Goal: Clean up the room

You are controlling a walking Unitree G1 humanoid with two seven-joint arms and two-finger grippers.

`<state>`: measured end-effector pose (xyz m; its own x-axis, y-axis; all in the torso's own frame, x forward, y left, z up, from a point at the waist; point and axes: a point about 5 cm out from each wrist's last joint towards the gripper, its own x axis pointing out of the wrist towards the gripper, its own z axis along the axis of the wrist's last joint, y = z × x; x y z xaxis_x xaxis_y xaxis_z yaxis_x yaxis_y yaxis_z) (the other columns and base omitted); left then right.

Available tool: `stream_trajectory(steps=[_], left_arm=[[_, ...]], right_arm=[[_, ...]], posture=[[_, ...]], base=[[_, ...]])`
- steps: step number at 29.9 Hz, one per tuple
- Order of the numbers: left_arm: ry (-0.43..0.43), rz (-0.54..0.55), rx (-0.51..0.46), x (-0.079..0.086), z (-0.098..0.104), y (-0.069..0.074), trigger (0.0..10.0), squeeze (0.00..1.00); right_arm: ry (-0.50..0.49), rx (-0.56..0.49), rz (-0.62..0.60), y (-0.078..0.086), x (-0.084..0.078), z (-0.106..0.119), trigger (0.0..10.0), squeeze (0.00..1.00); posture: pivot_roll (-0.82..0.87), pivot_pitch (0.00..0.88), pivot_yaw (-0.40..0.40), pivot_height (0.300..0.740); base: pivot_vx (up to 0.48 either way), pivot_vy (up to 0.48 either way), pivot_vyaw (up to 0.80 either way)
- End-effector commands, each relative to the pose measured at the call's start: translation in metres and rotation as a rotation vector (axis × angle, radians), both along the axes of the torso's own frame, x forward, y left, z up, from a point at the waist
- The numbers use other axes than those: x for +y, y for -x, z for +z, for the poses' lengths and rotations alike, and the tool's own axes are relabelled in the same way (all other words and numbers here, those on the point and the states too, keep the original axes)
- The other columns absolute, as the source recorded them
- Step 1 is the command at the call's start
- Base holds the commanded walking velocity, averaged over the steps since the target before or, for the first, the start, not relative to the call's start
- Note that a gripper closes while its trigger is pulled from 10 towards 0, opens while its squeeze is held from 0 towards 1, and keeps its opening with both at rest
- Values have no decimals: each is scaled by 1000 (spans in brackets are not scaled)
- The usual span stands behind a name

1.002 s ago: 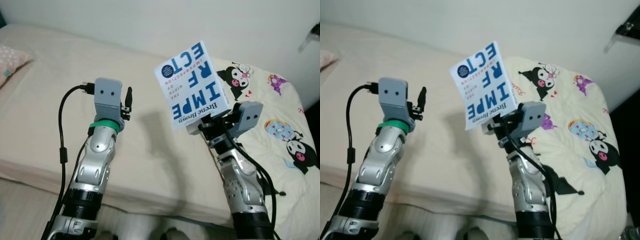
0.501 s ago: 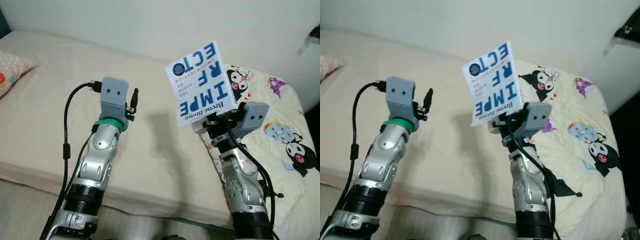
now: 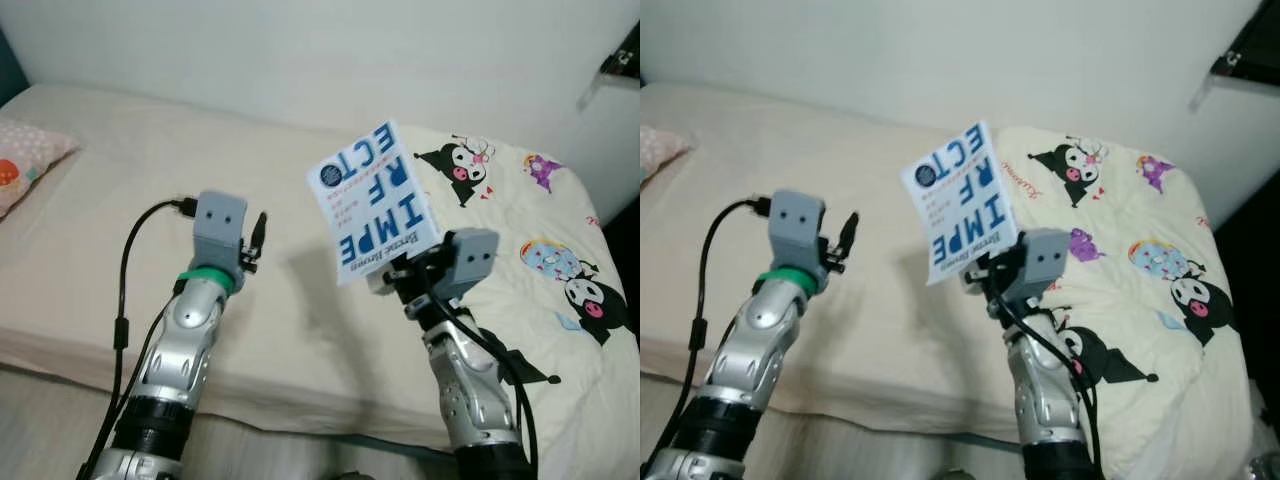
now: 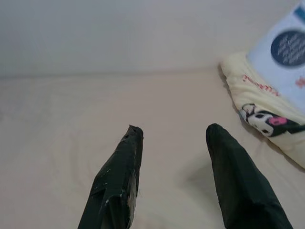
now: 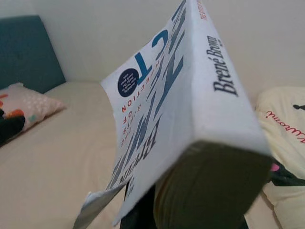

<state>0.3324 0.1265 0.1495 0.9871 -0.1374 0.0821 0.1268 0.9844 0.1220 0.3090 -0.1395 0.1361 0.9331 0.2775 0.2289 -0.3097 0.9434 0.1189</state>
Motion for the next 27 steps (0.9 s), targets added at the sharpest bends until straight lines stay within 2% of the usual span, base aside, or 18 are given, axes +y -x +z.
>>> stream_trajectory(steps=[1,8,14,27], left_arm=[[-7,-3,-4,-3,0,0,10000,0],[-11,-24,-15,-6,4,-5,10000,0],[-8,-50,7,-13,2,-4,10000,0],[-12,-48,0,-17,2,-3,10000,0]], right_arm=[[17,-27,-33,-4,-2,5,10000,0],[50,-49,-65,-8,-1,9,10000,0],[58,-45,-48,-4,-1,5,10000,0],[59,-56,-19,-5,5,5,10000,0]], posture=[[-79,1,7,740],[-94,0,18,740],[-94,0,19,740],[-88,7,19,740]], base=[[0,0,800],[0,0,800],[0,0,800],[0,0,798]])
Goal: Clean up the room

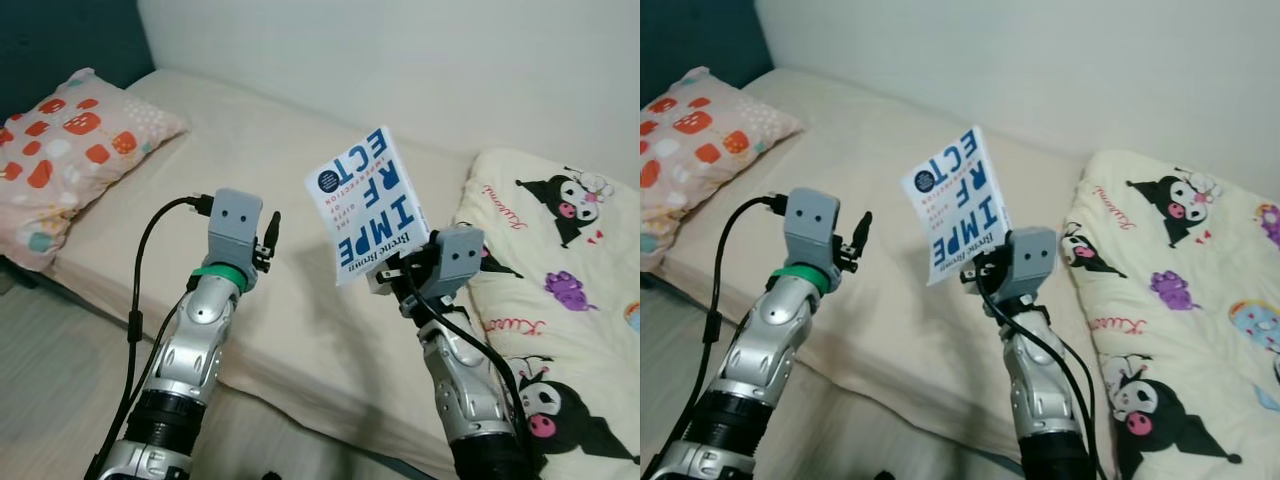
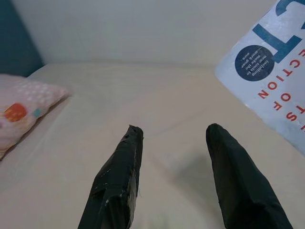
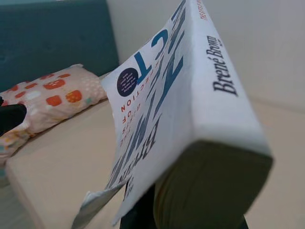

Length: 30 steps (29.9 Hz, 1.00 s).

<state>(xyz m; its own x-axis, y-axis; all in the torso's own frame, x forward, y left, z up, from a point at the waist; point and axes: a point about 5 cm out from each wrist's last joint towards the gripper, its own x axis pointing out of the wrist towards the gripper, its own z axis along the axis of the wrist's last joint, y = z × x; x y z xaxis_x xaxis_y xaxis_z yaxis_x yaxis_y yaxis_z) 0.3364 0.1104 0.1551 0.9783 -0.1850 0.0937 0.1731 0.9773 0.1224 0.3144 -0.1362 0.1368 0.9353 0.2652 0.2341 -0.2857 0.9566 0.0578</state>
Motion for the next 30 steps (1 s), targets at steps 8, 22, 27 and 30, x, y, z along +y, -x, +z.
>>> stream_trajectory(steps=[8,22,27,30], left_arm=[[-28,18,10,0,-4,-1,10000,0],[-28,30,5,0,-3,-1,10000,0],[-26,32,5,0,-3,-1,10000,0],[-26,34,5,0,-3,-1,10000,0]], right_arm=[[4,-34,12,0,1,4,10000,0],[5,-35,27,-1,4,4,10000,0],[6,-36,29,-1,3,4,10000,0],[7,-35,29,-1,3,4,10000,0]], posture=[[-88,11,14,740],[-86,15,9,740],[-85,16,8,740],[-84,16,6,740]], base=[[0,0,794],[0,0,794],[0,0,794],[0,0,794]])
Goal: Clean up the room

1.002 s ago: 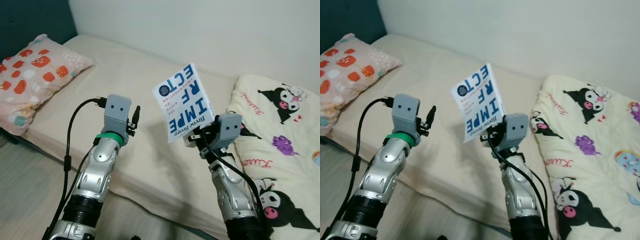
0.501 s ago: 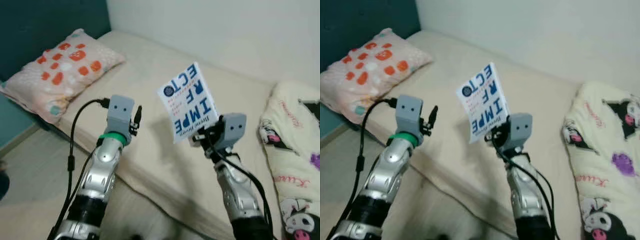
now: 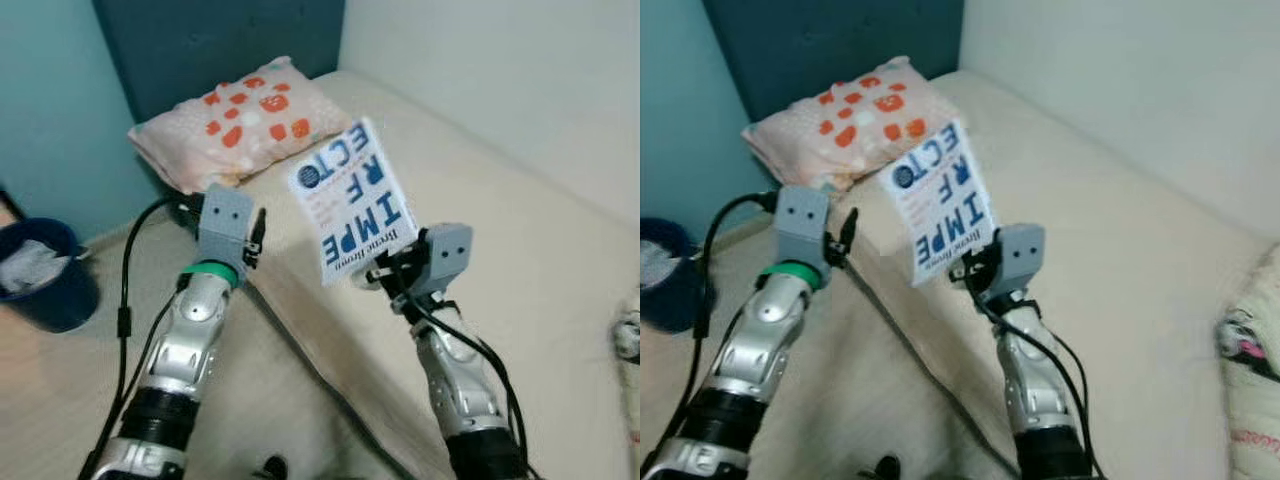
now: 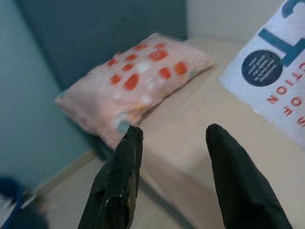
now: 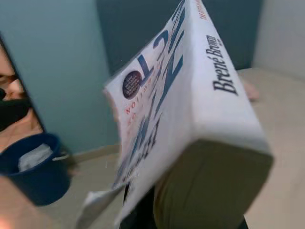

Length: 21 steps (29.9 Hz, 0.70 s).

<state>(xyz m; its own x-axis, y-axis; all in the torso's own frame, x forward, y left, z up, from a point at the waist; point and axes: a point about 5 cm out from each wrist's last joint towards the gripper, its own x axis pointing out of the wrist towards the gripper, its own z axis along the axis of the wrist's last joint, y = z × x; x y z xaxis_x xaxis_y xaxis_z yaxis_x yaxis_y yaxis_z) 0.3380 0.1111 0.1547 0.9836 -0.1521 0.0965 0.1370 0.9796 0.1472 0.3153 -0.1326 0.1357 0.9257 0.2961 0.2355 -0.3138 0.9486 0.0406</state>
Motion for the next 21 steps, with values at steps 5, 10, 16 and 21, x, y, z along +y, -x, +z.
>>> stream_trajectory(steps=[5,10,16,21], left_arm=[[-5,8,11,2,-3,0,10000,0],[-5,23,7,5,-2,-2,10000,0],[-13,33,-5,7,-1,-3,10000,0],[-33,49,-19,7,0,-3,10000,0]], right_arm=[[-9,-27,2,0,0,5,10000,0],[-6,-27,2,-1,-1,5,10000,0],[-4,-32,-5,-1,-3,6,10000,0],[-20,-39,-29,0,-4,7,10000,0]], posture=[[-83,15,4,740],[-87,16,1,740],[-89,18,5,740],[-93,20,5,740]], base=[[0,0,794],[0,0,794],[0,0,794],[424,0,314]])
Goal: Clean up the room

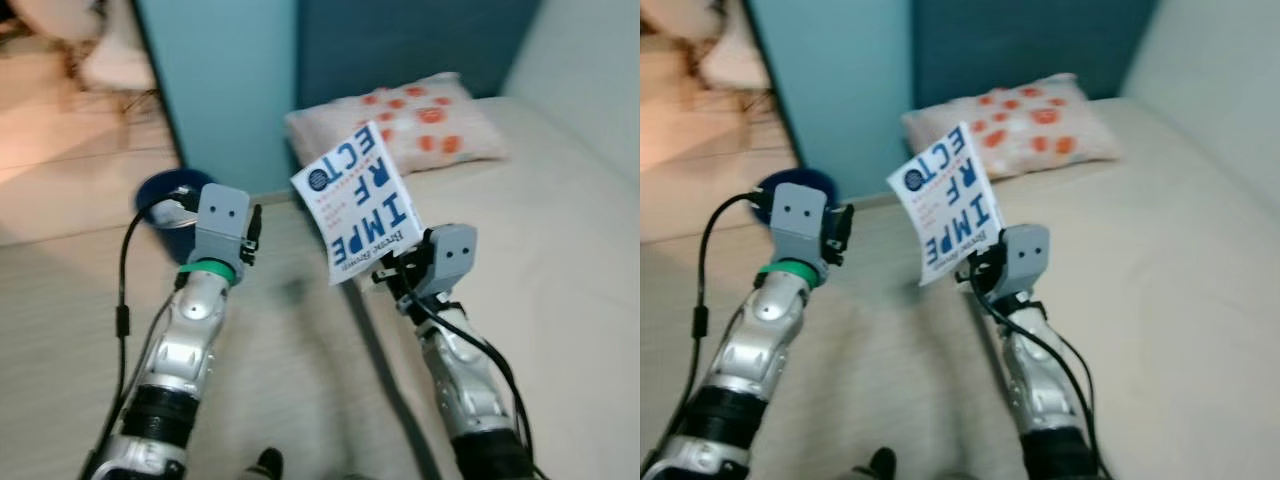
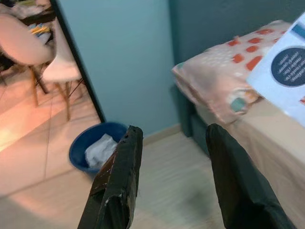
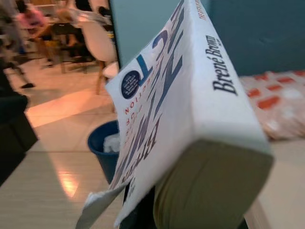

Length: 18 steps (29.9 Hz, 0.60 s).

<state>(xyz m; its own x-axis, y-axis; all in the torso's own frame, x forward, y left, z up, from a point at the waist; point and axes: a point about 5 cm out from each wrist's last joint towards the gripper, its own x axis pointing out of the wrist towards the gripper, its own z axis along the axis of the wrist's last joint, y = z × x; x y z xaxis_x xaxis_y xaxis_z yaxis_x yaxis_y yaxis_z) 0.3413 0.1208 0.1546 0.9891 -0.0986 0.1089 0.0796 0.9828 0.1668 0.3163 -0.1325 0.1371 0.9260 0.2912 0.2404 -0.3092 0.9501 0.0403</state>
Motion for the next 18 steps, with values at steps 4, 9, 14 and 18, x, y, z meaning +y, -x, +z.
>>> stream_trajectory(steps=[4,9,14,18], left_arm=[[-16,-11,-5,-2,0,0,10000,0],[-17,-14,-5,-3,-1,0,10000,0],[-18,-22,-6,-4,-2,0,10000,0],[-18,-22,-6,-4,-2,0,10000,0]], right_arm=[[-27,-32,-42,0,-7,6,10000,0],[-25,-32,-53,0,-9,6,10000,0],[-29,-31,-69,-1,-11,6,10000,0],[-30,-30,-71,-1,-11,6,10000,0]], posture=[[-93,20,5,740],[-96,22,5,740],[-98,20,7,740],[-99,21,8,740]], base=[[465,0,0],[465,0,0],[465,0,0],[465,0,0]])
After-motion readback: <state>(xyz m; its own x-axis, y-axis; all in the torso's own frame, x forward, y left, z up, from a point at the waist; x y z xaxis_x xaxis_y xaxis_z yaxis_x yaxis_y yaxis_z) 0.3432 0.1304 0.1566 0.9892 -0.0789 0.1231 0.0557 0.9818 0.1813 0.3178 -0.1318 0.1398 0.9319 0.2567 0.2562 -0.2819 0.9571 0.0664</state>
